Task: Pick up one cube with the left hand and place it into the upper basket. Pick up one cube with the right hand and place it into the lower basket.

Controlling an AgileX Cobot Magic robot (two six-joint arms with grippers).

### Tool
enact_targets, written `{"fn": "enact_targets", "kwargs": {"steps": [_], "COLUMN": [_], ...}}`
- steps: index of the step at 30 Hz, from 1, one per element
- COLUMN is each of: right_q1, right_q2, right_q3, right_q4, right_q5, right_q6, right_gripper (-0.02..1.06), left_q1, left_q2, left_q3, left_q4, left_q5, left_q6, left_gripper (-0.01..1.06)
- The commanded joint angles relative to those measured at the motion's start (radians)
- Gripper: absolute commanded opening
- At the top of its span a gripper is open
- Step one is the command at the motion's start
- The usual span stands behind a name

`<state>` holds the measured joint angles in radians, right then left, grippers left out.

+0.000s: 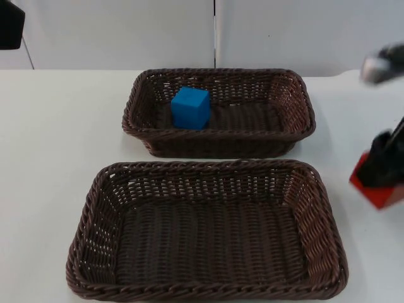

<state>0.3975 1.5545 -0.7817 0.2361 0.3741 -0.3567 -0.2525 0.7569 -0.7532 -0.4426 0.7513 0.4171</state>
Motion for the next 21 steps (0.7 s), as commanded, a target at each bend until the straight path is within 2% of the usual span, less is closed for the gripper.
{"fn": "enact_targets", "kwargs": {"steps": [1,9,21], "right_q1": [0.007,0.007,0.007], "right_q2": [-0.106,-0.332,-0.36], "right_q3": [-0.003,-0.003,-0.003], "right_q4": [0.001,0.006,0.012], "right_q5": [0.035,0.056,0.06], "right_q6": [0.001,0.001,0.001], "right_gripper": [0.0,0.0,0.0], "left_q1": [-0.003,-0.003,-0.003], "left_q2": [-0.008,-0.008,-0.008], "left_q3": [0.002,0.002,0.002], "left_q4": [0.009,0.009,0.005], "left_q5": [-0.001,-0.001,-0.001], "left_q6": [-0.008,-0.008,-0.008], "left_gripper": [0.89,0.89,0.89]}}
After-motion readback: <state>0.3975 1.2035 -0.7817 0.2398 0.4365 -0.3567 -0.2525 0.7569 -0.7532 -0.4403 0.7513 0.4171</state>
